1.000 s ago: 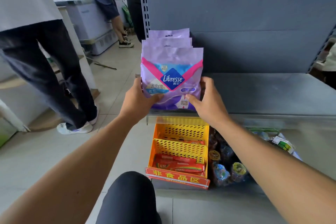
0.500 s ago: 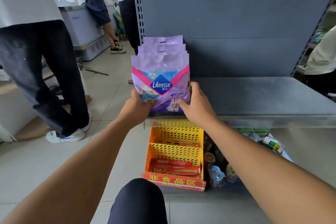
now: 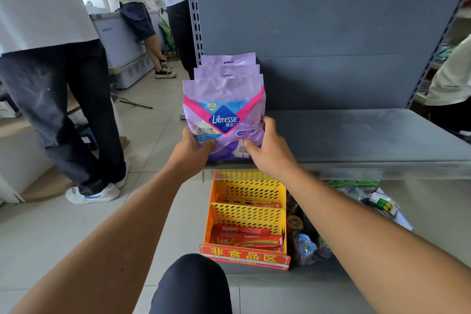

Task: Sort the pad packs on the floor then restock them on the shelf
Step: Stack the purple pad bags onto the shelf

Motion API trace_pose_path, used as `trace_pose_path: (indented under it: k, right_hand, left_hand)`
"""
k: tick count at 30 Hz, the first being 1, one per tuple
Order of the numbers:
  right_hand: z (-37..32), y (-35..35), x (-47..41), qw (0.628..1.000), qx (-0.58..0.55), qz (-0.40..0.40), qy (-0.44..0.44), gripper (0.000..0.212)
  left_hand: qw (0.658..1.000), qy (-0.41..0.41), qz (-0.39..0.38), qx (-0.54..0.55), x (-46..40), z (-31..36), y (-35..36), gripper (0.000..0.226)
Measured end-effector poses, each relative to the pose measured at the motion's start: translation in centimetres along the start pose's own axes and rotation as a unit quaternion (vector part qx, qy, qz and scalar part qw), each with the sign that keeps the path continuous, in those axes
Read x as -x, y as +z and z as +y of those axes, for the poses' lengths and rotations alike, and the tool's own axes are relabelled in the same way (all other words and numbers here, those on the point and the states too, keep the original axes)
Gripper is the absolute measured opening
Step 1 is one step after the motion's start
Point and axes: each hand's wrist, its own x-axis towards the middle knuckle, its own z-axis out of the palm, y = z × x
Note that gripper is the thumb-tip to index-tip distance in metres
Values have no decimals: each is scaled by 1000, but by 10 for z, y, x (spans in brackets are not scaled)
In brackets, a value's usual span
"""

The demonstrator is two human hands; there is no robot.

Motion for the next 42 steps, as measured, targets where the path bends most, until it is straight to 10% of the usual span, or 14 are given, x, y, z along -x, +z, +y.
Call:
trace_pose_path:
  k: [27, 34, 42]
  right_hand:
    - [-9, 1, 9, 993, 104, 55, 10, 50]
    - [-30, -36, 37, 938, 326, 74, -87, 51]
    - [-15, -125, 96, 883, 452, 62, -107, 47]
  left_hand:
    - [998, 21, -44, -37, 0, -5, -4, 88]
    - [905, 260, 215, -261, 37, 16, -11, 64]
    - [847, 417, 3, -329, 94, 93, 51, 48]
